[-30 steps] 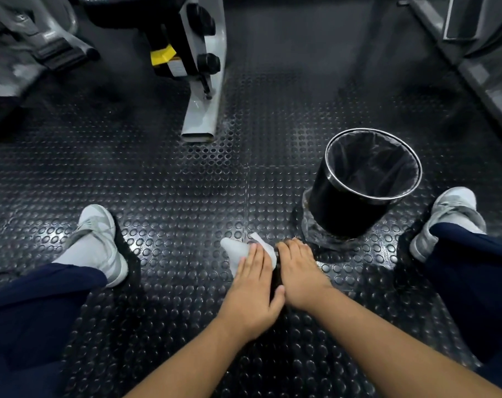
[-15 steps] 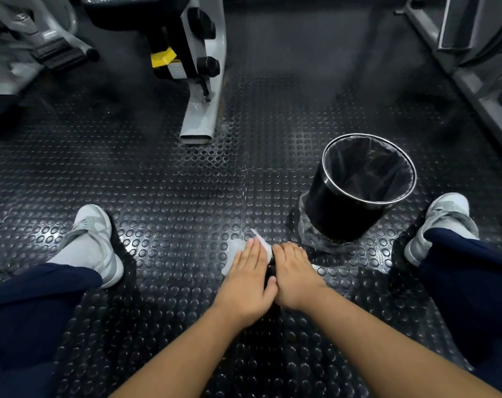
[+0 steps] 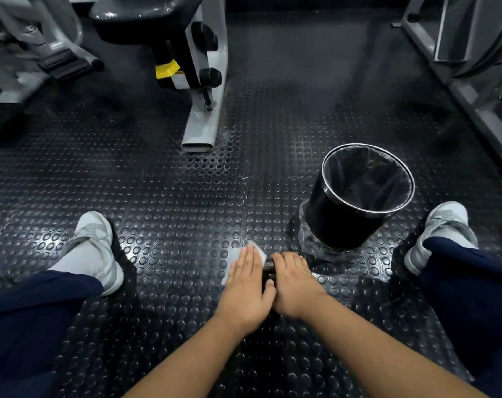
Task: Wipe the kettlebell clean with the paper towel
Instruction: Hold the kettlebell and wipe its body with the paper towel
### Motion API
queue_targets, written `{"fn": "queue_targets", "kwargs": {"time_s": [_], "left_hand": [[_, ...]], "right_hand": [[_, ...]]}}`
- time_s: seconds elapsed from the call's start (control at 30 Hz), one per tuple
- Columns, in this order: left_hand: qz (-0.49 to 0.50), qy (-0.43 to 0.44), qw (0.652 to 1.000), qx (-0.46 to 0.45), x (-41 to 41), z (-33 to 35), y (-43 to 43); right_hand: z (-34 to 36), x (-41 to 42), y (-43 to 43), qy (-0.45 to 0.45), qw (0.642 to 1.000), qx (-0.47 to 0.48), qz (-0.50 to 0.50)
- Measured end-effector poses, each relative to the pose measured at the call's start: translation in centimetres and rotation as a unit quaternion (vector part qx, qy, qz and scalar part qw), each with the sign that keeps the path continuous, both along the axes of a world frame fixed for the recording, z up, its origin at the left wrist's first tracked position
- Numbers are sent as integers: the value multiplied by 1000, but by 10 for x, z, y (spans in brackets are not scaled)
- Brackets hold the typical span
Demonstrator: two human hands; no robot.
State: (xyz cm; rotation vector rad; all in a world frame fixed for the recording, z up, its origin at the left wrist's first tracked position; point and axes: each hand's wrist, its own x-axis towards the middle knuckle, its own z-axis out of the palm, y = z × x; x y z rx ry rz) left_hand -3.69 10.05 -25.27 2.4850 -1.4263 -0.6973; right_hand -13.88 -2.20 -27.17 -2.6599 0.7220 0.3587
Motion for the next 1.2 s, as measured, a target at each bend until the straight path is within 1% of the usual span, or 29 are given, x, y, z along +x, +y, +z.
{"fn": "queue_targets", "kwargs": {"time_s": [0.07, 0.13, 0.23, 0.3, 0.37, 0.43, 0.5, 0.57, 0.6, 0.67, 0.77, 0.83, 0.9, 1.0, 1.07, 1.13, 1.2], "left_hand": [[48, 36, 998, -8, 5, -5, 4], [68, 58, 996, -20, 2, -8, 16], [11, 9, 1000, -19, -17, -2, 30], [-33, -3, 999, -27, -26, 2, 27], [-39, -12, 999, -33, -22, 3, 16], [0, -4, 1000, -26, -9, 0, 5], [57, 29, 998, -24, 2, -5, 5], [71, 55, 996, -28, 5, -6, 16], [57, 51, 997, -25, 2, -5, 23], [8, 16, 1000, -17, -9, -1, 35], [-87, -18, 996, -10, -14, 0, 30], [-105, -32, 994, -18, -7, -2, 16], [-56, -13, 998, -23, 4, -3, 6], [35, 51, 998, -24, 14, -2, 10], [65, 95, 993, -18, 11, -2, 21], [68, 98, 993, -10, -1, -4, 32], [25, 51, 998, -3, -13, -3, 37]], "right_hand": [[-1, 2, 1, -1, 1000, -7, 5], [-1, 2, 1, -6, 1000, -10, 2], [-1, 2, 1, 2, 1000, -12, -1], [1, 1, 2, 12, 1000, -12, -2], [1, 0, 1, -2, 1000, -13, -2], [0, -1, 0, -11, 1000, -6, -2], [0, 0, 0, -7, 1000, -2, 2], [0, 2, 1, -7, 1000, -5, 2], [-1, 2, 1, -9, 1000, -4, 0], [-3, 0, 2, -9, 1000, -5, -2], [-2, -1, 1, 1, 1000, -12, 0], [-2, -2, 0, -12, 1000, -20, 4], [-2, -1, -1, -17, 1000, -10, 3], [0, 1, 0, -16, 1000, -2, -2], [0, 1, 1, -12, 1000, -5, -4], [-1, 0, 1, -15, 1000, -11, -5], [-2, -1, 1, -15, 1000, -11, -7]]}}
